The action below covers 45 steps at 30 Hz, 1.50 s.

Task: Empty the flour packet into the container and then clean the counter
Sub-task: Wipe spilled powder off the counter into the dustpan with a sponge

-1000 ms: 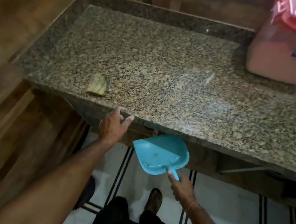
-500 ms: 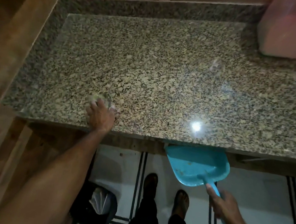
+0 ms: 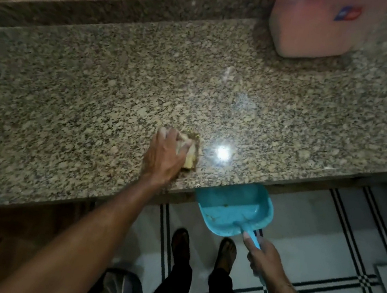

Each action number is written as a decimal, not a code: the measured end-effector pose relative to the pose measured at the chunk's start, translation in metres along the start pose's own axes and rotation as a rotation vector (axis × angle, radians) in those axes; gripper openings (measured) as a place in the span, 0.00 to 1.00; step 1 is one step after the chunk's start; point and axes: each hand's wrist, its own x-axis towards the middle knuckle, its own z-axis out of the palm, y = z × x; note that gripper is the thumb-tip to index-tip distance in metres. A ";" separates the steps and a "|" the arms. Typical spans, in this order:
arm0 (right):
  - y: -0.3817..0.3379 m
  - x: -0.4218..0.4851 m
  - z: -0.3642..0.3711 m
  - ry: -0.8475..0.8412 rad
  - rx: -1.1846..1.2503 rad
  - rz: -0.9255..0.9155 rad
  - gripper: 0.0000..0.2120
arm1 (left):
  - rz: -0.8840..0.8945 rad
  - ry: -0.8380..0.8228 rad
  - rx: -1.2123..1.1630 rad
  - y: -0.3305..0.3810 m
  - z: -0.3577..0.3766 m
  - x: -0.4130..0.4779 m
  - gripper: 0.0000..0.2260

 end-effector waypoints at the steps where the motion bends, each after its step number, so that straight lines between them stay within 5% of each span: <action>1: 0.002 -0.001 0.001 0.006 0.000 -0.002 0.19 | 0.048 -0.012 0.046 -0.007 0.005 -0.001 0.18; 10: 0.015 0.004 -0.004 0.033 -0.010 0.030 0.19 | 0.374 0.114 0.324 0.001 0.030 -0.013 0.21; 15: 0.015 0.010 -0.010 0.017 -0.001 0.015 0.18 | 0.264 -0.036 0.011 0.034 0.044 -0.027 0.07; 21: 0.012 0.016 -0.030 -0.037 0.037 -0.010 0.18 | -0.030 0.019 -0.267 0.034 0.014 -0.024 0.12; 27: 0.017 0.035 -0.051 -0.053 0.052 -0.055 0.20 | -0.380 0.098 0.084 -0.064 -0.028 -0.049 0.10; 36: 0.027 0.049 -0.061 -0.066 0.013 -0.079 0.24 | 0.062 -0.052 0.028 0.106 0.060 -0.040 0.05; 38: 0.025 0.048 -0.066 -0.070 0.031 -0.088 0.24 | 0.109 -0.131 -0.142 0.127 0.065 -0.034 0.15; 40: 0.023 0.047 -0.073 -0.067 0.054 -0.087 0.23 | 0.048 -0.127 -0.276 0.123 0.048 -0.030 0.17; 45: 0.020 0.048 -0.090 -0.061 0.075 -0.054 0.22 | -0.258 -0.007 0.049 0.034 0.001 -0.051 0.14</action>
